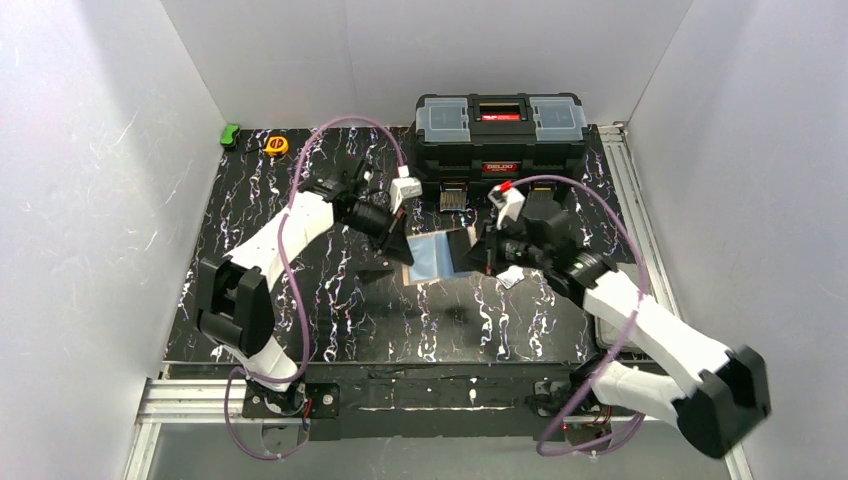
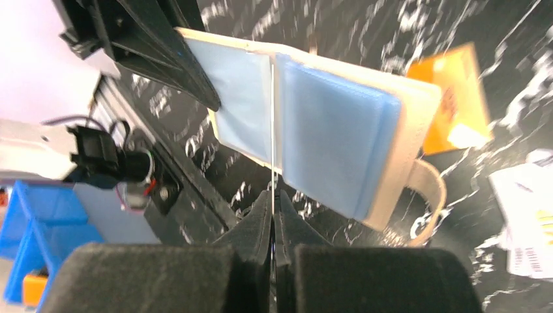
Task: Put the credit cards into the card holder
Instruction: Insert the credit card into the card holder.
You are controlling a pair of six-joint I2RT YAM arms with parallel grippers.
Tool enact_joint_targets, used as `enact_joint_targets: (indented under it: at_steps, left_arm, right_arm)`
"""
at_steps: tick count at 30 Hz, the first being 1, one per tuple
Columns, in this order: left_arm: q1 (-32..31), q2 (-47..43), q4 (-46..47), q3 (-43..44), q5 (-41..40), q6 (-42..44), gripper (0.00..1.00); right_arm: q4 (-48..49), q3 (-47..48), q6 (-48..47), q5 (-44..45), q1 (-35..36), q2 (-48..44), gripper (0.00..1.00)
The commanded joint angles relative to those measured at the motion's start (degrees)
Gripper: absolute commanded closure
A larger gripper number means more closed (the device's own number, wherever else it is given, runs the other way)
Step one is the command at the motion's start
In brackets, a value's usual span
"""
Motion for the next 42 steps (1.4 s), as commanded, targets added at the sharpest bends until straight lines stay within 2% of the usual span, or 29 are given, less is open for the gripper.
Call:
enact_joint_targets:
  at_steps: [1,4,8,14,18,28,42]
  left_arm:
    - [-0.15,-6.86,-10.84,11.94,8.41,13.02,1.00]
    - [-0.14,-8.10,-14.49,19.34,10.87,14.01,1.00]
    - [-0.56,-11.47,-13.83,21.95,15.65,10.80,1.00]
    - [-2.39,-14.32,-10.44,21.53,18.10,3.74,1.00]
    - [-2.60,-14.99,-7.53,20.67,18.10,0.24,1.00]
    - [-2.60,-15.13,-5.82,18.49,17.81,-0.90,1.00]
    - [-2.62,-15.89,-3.60,18.17,19.36,-3.31,1.00]
  right_arm:
    - [6.80,-0.25,-0.68,8.31,0.13,-11.45,0.99]
    - [13.58,-1.54,-0.15,7.25,0.22,-16.10,0.99]
    - [14.90,1.52,-0.51,6.80,0.50,-17.42,0.99]
    - [16.03,6.20,-2.11,6.34,1.92,-17.87,0.99]
    - [17.40,6.94,-1.44,3.06,2.24,-18.28,0.99]
    - [20.70,5.87,1.17,-3.15,2.31,-19.83,0.99]
    - [28.60,4.23,5.30,-4.29,2.32,-17.13,0.99]
